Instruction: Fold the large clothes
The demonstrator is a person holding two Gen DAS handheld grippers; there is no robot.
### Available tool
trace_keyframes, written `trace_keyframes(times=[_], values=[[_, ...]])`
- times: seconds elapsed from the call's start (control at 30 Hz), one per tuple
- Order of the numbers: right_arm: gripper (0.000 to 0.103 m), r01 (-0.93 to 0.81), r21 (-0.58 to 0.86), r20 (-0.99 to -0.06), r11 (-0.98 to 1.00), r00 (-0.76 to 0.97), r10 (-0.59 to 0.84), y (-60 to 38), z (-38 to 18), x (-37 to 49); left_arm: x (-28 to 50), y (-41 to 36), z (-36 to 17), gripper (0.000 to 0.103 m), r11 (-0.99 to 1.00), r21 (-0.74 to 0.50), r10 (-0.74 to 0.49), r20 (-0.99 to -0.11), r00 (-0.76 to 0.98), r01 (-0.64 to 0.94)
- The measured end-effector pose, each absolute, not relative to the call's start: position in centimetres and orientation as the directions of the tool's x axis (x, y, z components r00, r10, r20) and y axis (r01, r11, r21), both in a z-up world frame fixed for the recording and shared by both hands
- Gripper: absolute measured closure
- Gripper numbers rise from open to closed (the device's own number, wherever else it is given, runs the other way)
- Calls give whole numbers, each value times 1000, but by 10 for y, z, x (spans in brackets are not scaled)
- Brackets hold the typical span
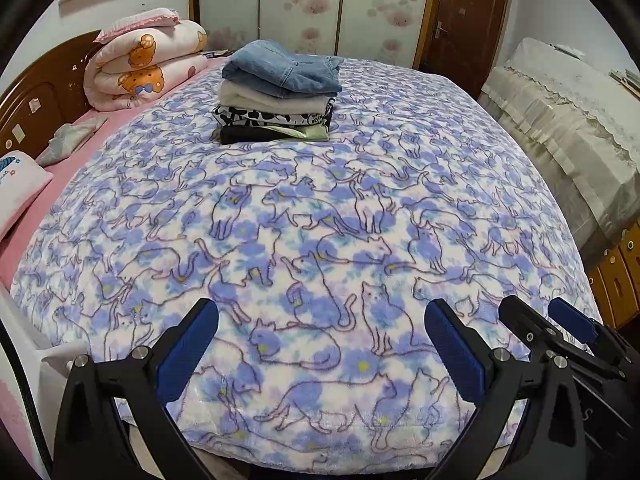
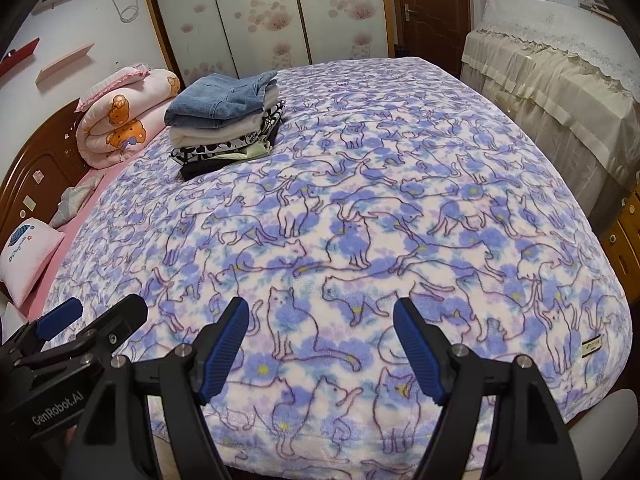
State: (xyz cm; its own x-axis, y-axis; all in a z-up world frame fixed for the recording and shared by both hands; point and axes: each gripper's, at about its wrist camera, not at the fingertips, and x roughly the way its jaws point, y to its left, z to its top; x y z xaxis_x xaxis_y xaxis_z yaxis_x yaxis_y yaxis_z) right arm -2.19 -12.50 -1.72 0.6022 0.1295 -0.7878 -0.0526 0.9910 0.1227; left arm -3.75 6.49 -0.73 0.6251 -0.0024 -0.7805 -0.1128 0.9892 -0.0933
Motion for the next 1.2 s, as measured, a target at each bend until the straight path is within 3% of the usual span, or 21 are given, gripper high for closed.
trace_keyframes(times=[1.2], values=[[28,-45,123,-794,991,595,126,-126,-21,-25,-43,60,-13,1,988,-80,18,-786,618,-130]])
